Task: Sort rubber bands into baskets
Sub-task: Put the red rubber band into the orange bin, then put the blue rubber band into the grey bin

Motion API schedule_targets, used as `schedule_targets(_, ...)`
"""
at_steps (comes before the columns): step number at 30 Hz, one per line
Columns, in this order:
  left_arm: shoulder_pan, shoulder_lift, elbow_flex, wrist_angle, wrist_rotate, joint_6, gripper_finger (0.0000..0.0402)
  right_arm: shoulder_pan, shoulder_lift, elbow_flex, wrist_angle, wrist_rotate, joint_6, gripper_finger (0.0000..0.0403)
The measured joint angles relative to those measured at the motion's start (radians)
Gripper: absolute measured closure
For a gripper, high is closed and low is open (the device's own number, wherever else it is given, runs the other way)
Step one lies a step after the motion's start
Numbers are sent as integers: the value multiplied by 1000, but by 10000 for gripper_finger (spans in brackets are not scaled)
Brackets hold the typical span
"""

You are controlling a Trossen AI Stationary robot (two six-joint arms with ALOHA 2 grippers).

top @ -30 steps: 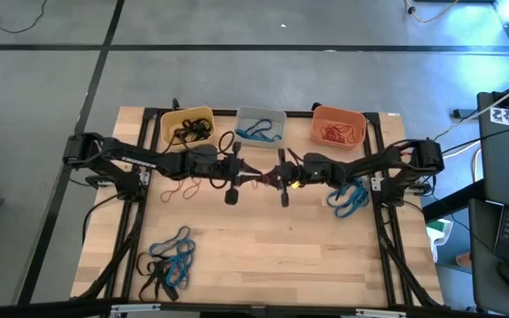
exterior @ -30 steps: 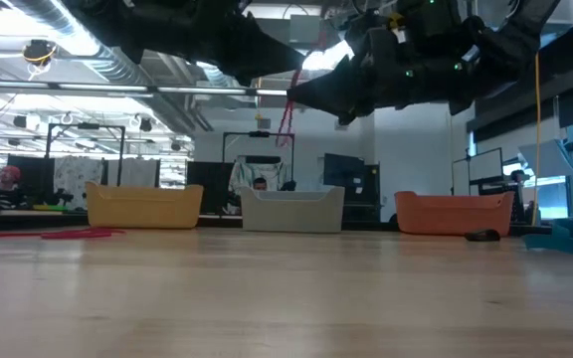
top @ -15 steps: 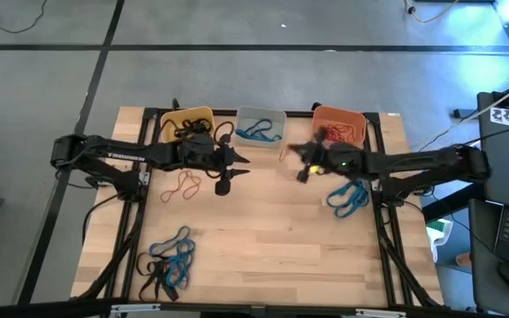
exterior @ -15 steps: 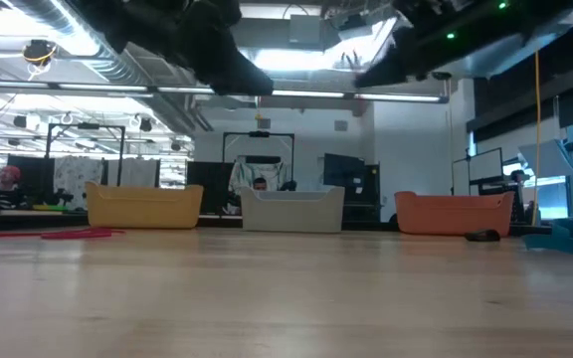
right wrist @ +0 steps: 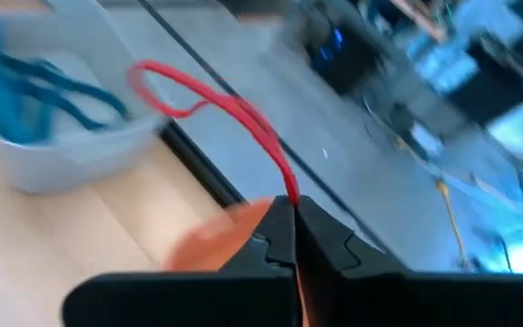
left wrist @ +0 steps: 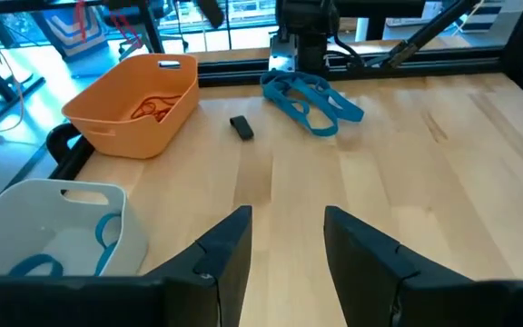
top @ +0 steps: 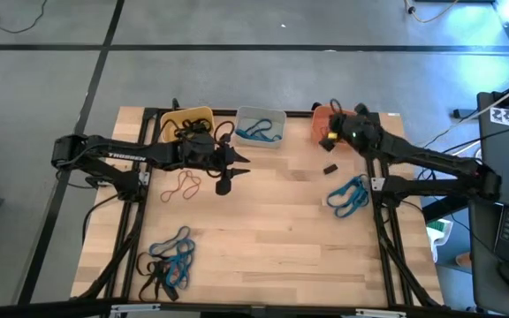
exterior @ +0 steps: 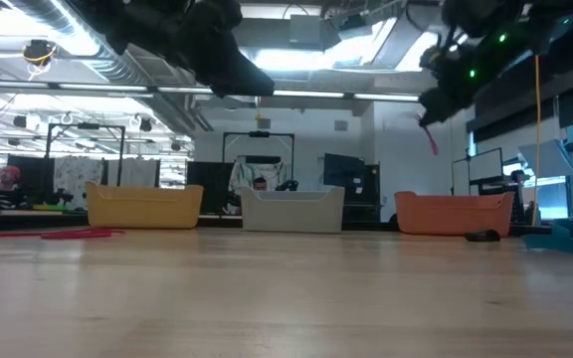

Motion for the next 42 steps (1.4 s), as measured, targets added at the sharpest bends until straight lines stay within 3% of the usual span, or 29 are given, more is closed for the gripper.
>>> schedule_targets(8, -1, 0, 0, 1, 0, -8, 265, -221, 73, 0, -33, -191, 50, 402)
schedule_targets(13, -1, 0, 0, 0, 0, -7, 265, -314, 149, 0, -67, -212, 103, 402)
schedule_targets(19, -1, 0, 0, -5, 0, -7, 265, -378, 250, 0, -87, -320, 157, 402)
schedule_targets(23, -1, 0, 0, -6, 0, -7, 265, -388, 306, 0, -90, -292, 206, 396)
schedule_targets(28, -1, 0, 0, -6, 0, -7, 265, -388, 346, 0, -106, -294, 230, 355)
schedule_targets(38, -1, 0, 0, -6, 0, -8, 265, -385, 309, 33, -213, -345, 231, 215)
schedule_targets(42, -1, 0, 0, -6, 0, -4, 265, -382, 260, 85, -297, -454, 242, 192)
